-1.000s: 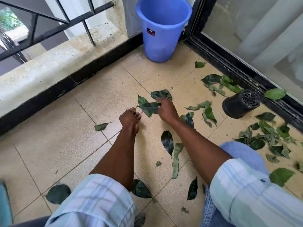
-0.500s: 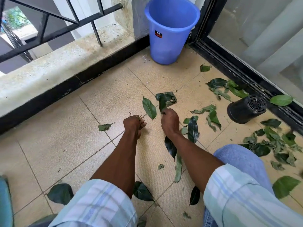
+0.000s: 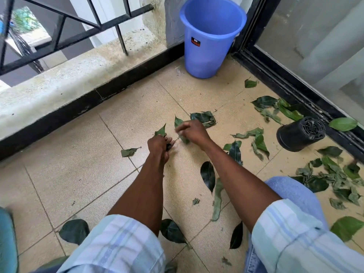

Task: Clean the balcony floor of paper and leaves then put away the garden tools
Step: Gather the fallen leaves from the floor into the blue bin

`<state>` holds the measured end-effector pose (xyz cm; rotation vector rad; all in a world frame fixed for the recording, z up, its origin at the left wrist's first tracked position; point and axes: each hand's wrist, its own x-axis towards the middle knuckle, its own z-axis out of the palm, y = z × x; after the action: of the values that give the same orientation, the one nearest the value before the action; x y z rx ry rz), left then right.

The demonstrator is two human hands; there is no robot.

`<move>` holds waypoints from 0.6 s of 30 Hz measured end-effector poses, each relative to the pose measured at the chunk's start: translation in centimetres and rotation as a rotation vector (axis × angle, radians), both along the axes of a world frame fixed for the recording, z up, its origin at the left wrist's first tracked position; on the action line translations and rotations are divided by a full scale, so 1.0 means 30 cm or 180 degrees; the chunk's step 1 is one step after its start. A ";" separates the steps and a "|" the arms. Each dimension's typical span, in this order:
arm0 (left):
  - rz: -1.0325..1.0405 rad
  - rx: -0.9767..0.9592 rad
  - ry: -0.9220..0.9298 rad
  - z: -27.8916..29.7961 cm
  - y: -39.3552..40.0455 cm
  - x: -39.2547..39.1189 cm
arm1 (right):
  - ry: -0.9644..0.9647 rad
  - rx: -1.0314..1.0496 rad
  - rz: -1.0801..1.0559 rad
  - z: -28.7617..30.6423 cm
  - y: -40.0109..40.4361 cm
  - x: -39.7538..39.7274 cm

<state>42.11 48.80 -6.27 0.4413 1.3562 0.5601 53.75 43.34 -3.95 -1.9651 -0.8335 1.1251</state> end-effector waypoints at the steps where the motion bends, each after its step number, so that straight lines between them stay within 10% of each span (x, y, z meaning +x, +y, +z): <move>1: 0.0055 0.0001 -0.0136 0.006 -0.001 -0.004 | -0.0584 0.0025 0.0037 -0.018 0.011 0.021; 8: 0.0451 0.0095 -0.0115 -0.016 0.041 -0.011 | -0.3009 -0.0520 0.2327 -0.171 0.036 0.041; 15: 0.0074 0.0070 0.0103 -0.018 0.021 0.010 | -0.3293 -0.0208 0.1444 -0.233 -0.137 -0.024; 18: -0.0089 -0.0020 0.0005 -0.015 0.006 0.030 | -0.2107 -0.0322 0.0066 -0.203 -0.117 -0.007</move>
<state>43.02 48.97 -6.71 0.4549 1.3511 0.5325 53.54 39.83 -10.05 -2.4586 -1.1431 0.5172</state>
